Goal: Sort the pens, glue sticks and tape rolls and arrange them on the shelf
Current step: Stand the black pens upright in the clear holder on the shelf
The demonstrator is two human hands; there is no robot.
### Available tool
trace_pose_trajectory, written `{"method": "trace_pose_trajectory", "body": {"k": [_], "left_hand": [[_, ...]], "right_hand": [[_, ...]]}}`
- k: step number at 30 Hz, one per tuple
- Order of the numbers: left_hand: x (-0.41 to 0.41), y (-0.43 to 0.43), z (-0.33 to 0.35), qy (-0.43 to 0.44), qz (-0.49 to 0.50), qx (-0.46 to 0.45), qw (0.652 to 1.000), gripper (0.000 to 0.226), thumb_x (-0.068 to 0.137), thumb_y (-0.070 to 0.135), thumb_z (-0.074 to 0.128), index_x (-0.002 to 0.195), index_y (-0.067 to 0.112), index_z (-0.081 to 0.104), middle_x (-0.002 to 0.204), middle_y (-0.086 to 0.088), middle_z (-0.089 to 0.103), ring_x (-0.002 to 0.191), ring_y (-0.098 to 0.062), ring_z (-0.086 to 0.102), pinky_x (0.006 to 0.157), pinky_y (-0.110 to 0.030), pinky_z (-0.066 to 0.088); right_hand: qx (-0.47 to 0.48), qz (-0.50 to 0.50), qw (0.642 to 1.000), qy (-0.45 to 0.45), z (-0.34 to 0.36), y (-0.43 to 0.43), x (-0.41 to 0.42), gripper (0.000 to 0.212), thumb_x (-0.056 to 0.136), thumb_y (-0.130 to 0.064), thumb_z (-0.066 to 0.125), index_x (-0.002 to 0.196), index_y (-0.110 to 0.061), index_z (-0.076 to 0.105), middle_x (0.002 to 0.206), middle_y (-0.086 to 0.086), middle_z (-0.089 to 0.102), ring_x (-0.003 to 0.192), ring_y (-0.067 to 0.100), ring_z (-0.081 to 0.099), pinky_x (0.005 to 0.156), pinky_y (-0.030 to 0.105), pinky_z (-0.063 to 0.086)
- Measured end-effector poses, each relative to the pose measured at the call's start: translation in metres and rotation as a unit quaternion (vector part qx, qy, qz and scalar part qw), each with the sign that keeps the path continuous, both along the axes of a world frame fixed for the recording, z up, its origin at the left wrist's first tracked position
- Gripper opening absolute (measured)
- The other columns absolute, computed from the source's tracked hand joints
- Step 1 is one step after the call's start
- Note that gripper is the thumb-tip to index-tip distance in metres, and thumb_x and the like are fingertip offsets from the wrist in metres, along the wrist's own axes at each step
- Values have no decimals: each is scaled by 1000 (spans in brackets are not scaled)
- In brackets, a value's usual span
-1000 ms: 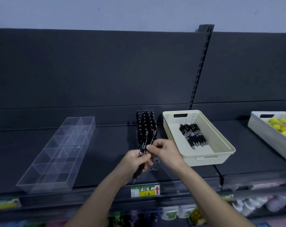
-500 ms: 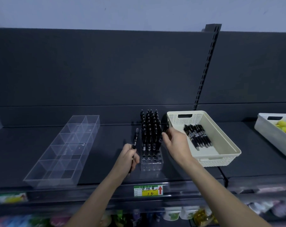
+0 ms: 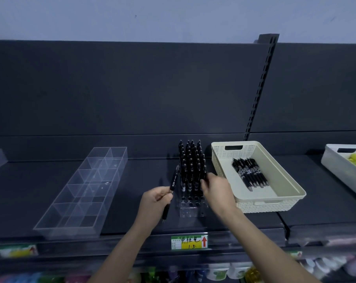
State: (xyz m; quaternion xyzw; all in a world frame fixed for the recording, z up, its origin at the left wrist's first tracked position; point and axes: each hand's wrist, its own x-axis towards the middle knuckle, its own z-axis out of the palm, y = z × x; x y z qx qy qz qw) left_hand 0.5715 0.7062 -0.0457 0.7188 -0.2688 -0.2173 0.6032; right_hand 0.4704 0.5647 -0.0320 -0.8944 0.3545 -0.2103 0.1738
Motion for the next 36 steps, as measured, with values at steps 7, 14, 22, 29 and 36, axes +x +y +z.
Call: {"method": "trace_pose_trajectory", "body": {"k": [7, 14, 22, 29, 36], "left_hand": [[-3, -2, 1, 2, 4, -11, 1000, 27, 86, -5, 58, 111, -2, 64, 82, 4, 65, 79, 1, 60, 64, -3, 48], [-4, 0, -2, 9, -1, -16, 1000, 28, 86, -5, 58, 113, -1, 63, 87, 0, 66, 78, 2, 60, 65, -4, 49], [-3, 0, -6, -1, -4, -10, 1000, 28, 85, -3, 60, 113, 1, 64, 90, 4, 68, 72, 8, 63, 67, -6, 51], [-6, -4, -10, -11, -26, -18, 999, 27, 86, -3, 59, 112, 1, 65, 83, 12, 65, 68, 16, 62, 65, -5, 48], [-11, -9, -14, -63, -49, 0, 997, 25, 85, -1, 61, 110, -1, 66, 95, -4, 69, 76, 4, 63, 69, -7, 48]], "right_hand": [[12, -2, 1000, 11, 3, 0, 2, 19, 96, -20, 44, 86, -6, 52, 86, 17, 66, 78, 34, 62, 61, 30, 39], [46, -22, 999, 11, 10, -4, 3, 21, 95, -18, 46, 76, -9, 44, 81, 16, 60, 71, 26, 50, 63, 29, 36], [69, -29, 997, 33, -7, -3, -1, 20, 92, -21, 53, 93, -3, 62, 90, 15, 69, 81, 31, 64, 72, 35, 52], [158, 3, 981, -117, 2, 22, -13, 16, 87, -22, 62, 93, -10, 71, 79, -1, 69, 70, 10, 61, 67, 19, 49], [231, 74, 962, -122, 12, 37, 0, 32, 86, -20, 62, 57, -13, 50, 58, -2, 47, 54, 9, 40, 52, 21, 31]]}}
